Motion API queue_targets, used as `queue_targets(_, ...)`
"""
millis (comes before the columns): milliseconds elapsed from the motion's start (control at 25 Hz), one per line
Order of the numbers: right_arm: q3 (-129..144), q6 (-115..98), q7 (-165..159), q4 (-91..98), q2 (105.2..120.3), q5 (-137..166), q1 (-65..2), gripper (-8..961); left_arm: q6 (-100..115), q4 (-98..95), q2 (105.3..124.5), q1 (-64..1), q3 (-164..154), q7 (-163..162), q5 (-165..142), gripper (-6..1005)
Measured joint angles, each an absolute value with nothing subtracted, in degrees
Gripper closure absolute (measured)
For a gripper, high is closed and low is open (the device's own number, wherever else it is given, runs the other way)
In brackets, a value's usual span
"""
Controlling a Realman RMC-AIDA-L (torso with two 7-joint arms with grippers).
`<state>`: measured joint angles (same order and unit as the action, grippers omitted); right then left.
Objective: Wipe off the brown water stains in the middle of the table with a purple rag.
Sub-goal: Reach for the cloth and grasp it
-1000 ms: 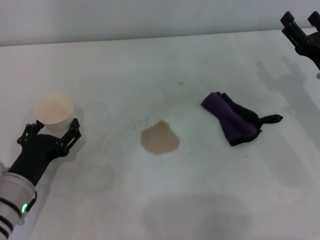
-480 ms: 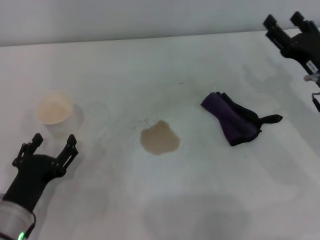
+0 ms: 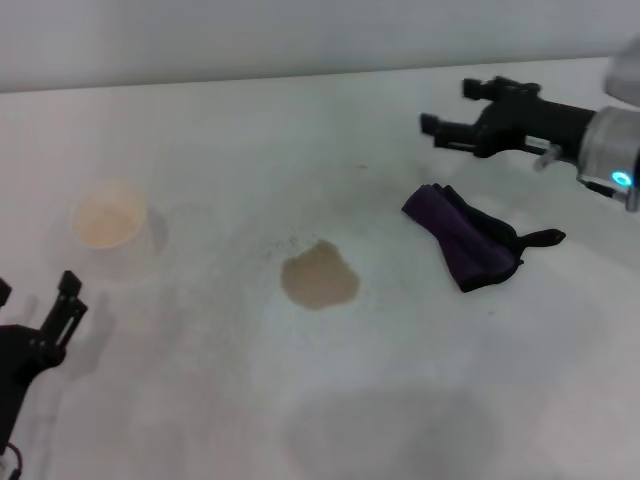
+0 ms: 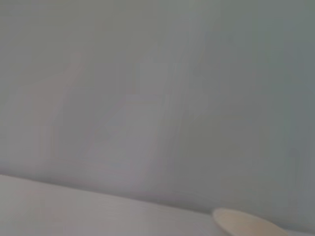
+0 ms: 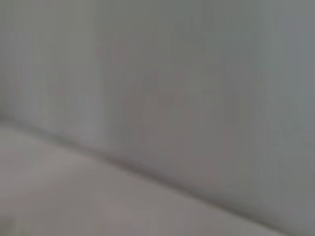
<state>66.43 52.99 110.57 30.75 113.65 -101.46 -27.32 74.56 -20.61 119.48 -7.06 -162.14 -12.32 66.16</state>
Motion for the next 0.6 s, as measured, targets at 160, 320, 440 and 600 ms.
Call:
queue_targets(160, 70.1, 51.9, 93.6, 45.4, 114.40, -81.3, -26.2, 86, 74.7, -20.5, 119.41, -7.7, -162.2, -12.5, 69.5, 114)
queue_targets(320, 71.7, 54.1, 77.4, 58.3, 115.48, -63.1, -23.5, 85, 74.9, -20.1, 119.34, -8.9, -162.2, -12.6, 71.5, 114)
queue_targets(440, 73.5, 56.7, 62.6, 65.7, 115.16, -52.7, -22.0, 96, 75.1, -19.4, 119.33, -9.5, -162.2, -12.6, 72.8, 113)
queue_targets(600, 75.1, 64.3, 52.4, 72.8, 115.16, -45.3, -20.5, 104, 75.4, -18.9, 119.36, -10.3, -162.2, -12.6, 74.9, 113)
